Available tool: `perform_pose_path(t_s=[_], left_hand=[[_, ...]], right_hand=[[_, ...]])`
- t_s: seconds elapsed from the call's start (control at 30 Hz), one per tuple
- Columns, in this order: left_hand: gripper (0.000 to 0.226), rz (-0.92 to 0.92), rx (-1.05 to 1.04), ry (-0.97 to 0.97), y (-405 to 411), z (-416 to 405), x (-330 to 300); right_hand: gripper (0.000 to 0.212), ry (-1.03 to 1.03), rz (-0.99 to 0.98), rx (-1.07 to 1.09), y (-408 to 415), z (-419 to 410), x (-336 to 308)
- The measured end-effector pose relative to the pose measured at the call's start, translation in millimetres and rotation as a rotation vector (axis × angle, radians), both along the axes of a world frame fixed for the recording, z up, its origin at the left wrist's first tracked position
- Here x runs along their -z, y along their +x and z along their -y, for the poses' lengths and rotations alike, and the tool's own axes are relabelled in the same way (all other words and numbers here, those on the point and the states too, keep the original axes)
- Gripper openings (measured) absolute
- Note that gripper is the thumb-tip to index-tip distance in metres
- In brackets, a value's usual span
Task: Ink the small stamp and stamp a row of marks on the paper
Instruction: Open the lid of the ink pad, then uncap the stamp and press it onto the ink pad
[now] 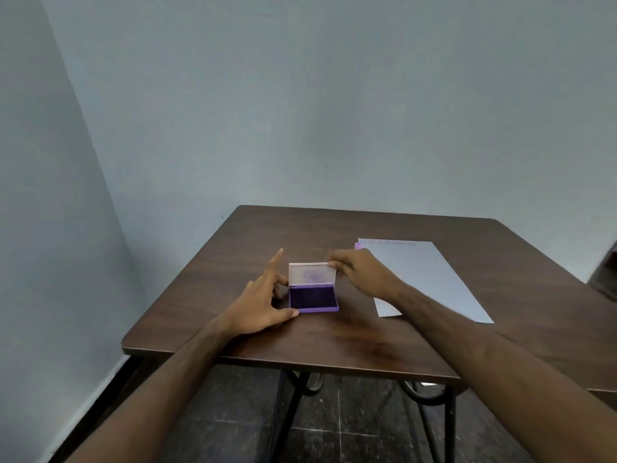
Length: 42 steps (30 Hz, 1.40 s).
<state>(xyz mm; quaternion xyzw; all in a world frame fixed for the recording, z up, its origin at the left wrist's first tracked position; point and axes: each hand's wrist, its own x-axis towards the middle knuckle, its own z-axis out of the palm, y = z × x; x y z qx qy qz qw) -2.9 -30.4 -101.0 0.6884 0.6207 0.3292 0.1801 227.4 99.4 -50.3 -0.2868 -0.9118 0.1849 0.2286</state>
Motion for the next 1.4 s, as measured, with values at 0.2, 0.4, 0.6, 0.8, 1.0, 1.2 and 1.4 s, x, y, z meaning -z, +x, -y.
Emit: perform_pose_path(t_s=[0.2,0.4,0.6,0.8,1.0,1.2,1.4], left_hand=[[0.121,-0.051,-0.048,0.011,1,2,-2],[0.112,-0.212,-0.094,0.076,1,0,1],[0.106,-0.243,-0.141,0.105,-2,-3,6],[0.101,-0.285,-0.192,0.099,-3,-8,12],[0.101,-0.361,-0.269,0.14,-7,-12,16],[0.104,-0.407,-0.331,0.114,-10,-22,10],[0.092,-0.438,-0.341,0.179,-10,-23,7]], right_hand=[[0.028,-0.195,-0.113,0.106,-19,-18,-11],[0.028,-0.633,-0.195,0.245,-53,-35,-2],[0.029,-0.804,-0.232,0.25,-94,-37,17],[0.034,-0.775,-0.29,0.194,-83,-45,14],[0.021,-0.397,-0.111,0.16,-27,-40,5],[0.014,-0.237,-0.07,0.223,10,-41,9],[0.018,-0.175,-0.394,0.443,25,-66,4]])
